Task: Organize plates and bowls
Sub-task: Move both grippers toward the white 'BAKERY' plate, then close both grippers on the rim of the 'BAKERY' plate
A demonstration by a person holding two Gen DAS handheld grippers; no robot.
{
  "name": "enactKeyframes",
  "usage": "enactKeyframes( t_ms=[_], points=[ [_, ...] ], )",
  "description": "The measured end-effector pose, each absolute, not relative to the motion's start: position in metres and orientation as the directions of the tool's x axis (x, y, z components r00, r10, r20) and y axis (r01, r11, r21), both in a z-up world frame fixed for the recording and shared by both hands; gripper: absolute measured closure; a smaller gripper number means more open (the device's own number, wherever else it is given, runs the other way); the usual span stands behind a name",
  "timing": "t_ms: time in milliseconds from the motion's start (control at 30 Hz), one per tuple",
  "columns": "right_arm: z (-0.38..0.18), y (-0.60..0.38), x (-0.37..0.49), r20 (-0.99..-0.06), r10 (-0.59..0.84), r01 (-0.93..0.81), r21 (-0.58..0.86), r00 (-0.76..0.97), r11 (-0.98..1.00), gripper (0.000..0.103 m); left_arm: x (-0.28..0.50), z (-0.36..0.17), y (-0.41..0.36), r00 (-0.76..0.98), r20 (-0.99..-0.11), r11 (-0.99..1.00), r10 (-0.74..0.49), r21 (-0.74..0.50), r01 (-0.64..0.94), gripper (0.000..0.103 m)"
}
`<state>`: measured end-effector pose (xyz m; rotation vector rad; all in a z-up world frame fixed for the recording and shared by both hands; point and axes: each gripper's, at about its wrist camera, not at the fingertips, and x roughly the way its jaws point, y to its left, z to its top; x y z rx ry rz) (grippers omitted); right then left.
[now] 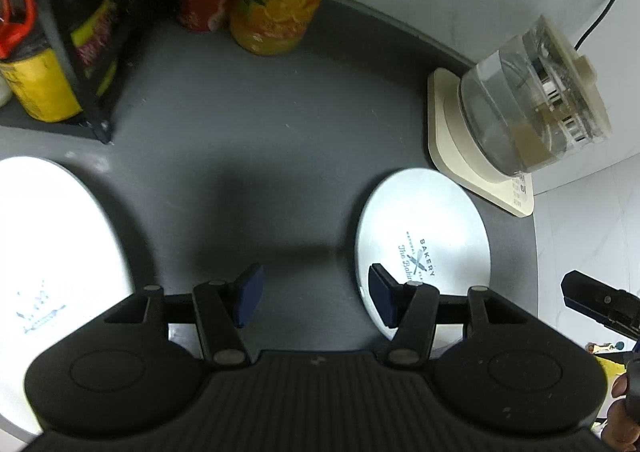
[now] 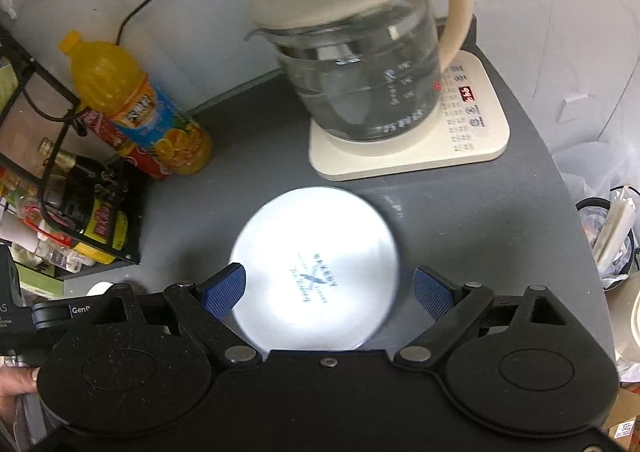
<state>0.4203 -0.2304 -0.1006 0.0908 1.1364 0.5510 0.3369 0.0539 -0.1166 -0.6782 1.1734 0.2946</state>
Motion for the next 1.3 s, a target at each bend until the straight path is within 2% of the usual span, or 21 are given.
enactKeyframes(
  t_ms=[100, 267, 367, 533, 700, 867, 967, 1233, 1300],
  points=[
    [-0.11, -0.237, 0.43, -0.84, 0.459, -0.374, 0.342, 0.289, 0.862, 0.014, 0.343, -0.126, 0.048, 0.368, -0.919, 0.753, -0.145, -0.343, -0.561, 0.047],
    [-0.129, -0.244, 0.445, -0.844, 0.477, -0.381, 0.369, 0.243, 0.848, 0.031, 0.352, -0.141, 0.037, 0.356, -0.922, 0.738, -0.154, -0.347, -0.579, 0.048],
    [-0.142, -0.245, 0.453, -0.852, 0.478, -0.379, 0.379, 0.213, 0.845, 0.037, 0.356, -0.15, 0.033, 0.362, -0.917, 0.719, -0.166, -0.364, -0.593, 0.052],
    [-0.168, -0.247, 0.464, -0.865, 0.477, -0.372, 0.395, 0.158, 0.84, 0.046, 0.361, -0.159, 0.031, 0.369, -0.914, 0.691, -0.168, -0.376, -0.617, 0.061],
    [-0.184, -0.247, 0.471, -0.865, 0.486, -0.378, 0.412, 0.122, 0.829, 0.053, 0.366, -0.166, 0.03, 0.363, -0.916, 0.668, -0.169, -0.378, -0.641, 0.076],
    [-0.195, -0.246, 0.475, -0.867, 0.49, -0.382, 0.424, 0.092, 0.821, 0.064, 0.367, -0.17, 0.029, 0.368, -0.915, 0.651, -0.169, -0.383, -0.655, 0.083],
    [-0.201, -0.245, 0.478, -0.863, 0.5, -0.38, 0.439, 0.072, 0.814, 0.065, 0.366, -0.173, 0.028, 0.36, -0.916, 0.644, -0.176, -0.384, -0.662, 0.09],
    [-0.215, -0.239, 0.474, -0.857, 0.514, -0.399, 0.459, 0.037, 0.794, 0.067, 0.371, -0.182, 0.026, 0.353, -0.911, 0.627, -0.211, -0.404, -0.667, 0.095],
    [-0.216, -0.239, 0.474, -0.852, 0.522, -0.402, 0.464, 0.041, 0.789, 0.07, 0.371, -0.185, 0.025, 0.354, -0.91, 0.626, -0.217, -0.408, -0.665, 0.095]
  ],
)
